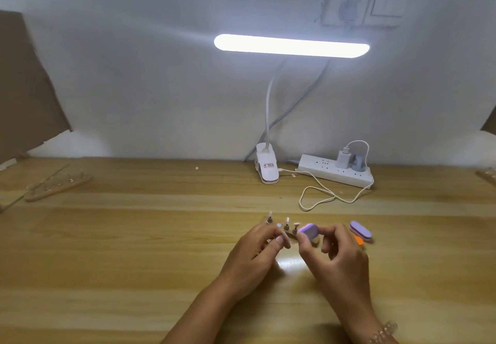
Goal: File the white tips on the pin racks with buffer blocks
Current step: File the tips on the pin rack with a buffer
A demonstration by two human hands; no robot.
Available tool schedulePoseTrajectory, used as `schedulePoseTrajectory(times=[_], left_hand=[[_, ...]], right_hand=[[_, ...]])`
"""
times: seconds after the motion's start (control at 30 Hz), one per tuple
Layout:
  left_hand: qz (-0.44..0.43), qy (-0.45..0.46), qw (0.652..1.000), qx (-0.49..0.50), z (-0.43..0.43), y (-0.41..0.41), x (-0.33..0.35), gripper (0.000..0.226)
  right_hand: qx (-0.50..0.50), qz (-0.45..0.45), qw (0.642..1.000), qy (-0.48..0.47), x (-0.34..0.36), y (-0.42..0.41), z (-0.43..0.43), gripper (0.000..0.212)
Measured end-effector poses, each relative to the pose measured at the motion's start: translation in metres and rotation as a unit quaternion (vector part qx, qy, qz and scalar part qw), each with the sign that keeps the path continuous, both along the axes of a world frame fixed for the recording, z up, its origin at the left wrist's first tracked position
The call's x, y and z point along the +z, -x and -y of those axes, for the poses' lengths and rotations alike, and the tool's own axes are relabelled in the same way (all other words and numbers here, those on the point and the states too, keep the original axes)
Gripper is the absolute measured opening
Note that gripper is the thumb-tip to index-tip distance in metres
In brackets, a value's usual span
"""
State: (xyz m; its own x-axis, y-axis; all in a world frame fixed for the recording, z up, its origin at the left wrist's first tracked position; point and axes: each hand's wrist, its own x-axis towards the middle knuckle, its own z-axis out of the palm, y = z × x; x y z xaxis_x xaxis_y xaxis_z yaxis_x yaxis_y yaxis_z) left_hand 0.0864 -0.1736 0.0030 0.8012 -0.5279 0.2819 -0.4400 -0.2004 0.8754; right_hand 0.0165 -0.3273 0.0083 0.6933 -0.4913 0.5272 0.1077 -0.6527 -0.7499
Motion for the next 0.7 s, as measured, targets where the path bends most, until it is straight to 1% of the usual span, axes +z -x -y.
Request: schedulePoseTrajectory(times=[0.07, 0.17, 0.2, 0.33, 0.4, 0.47, 0.53, 0.6, 0.63, 0.7], left_hand=[[0.001, 0.009, 1.000, -0.004, -0.0004, 0.0003, 0.0007, 0.017], [0.008, -0.001, 1.000, -0.003, -0.0002, 0.0001, -0.0002, 0.018], [0.011, -0.004, 1.000, -0.001, 0.0001, 0.0001, -0.0007, 0.018], [0.032, -0.041, 0.999, 0.002, 0.0008, 0.0006, -0.0026, 0.016], [0.031, -0.039, 0.999, 0.008, -0.0001, 0.0004, -0.0025, 0.017], [0.030, -0.036, 0.999, 0.014, -0.0009, -0.0001, -0.0019, 0.021], [0.036, -0.040, 0.998, 0.012, -0.0003, 0.0001, -0.0019, 0.020], [0.048, -0.050, 0.998, 0.004, 0.0005, 0.0009, -0.0021, 0.014], [0.053, -0.055, 0.997, -0.001, 0.0006, 0.0013, -0.0025, 0.013], [0.053, -0.060, 0.997, -0.005, 0.0002, 0.0012, -0.0034, 0.017]], right_hand=[[0.007, 0.002, 1.000, 0.000, 0.0001, 0.0000, 0.0005, 0.025], [0.085, -0.021, 0.994, 0.061, 0.0009, 0.0012, -0.0067, 0.025], [0.100, -0.022, 0.992, 0.068, 0.0013, 0.0008, -0.0078, 0.024], [0.073, -0.011, 0.997, 0.029, 0.0000, -0.0048, -0.0013, 0.022], [0.078, -0.013, 0.995, 0.059, 0.0001, -0.0019, -0.0028, 0.026], [0.105, -0.024, 0.990, 0.088, 0.0006, 0.0023, -0.0068, 0.031], [0.107, -0.023, 0.992, 0.065, 0.0008, 0.0005, -0.0055, 0.030], [0.080, -0.016, 0.997, 0.017, -0.0001, -0.0052, -0.0013, 0.024], [0.070, -0.018, 0.997, 0.008, -0.0007, -0.0061, -0.0002, 0.023], [0.080, -0.029, 0.996, 0.030, -0.0016, -0.0032, -0.0008, 0.024]])
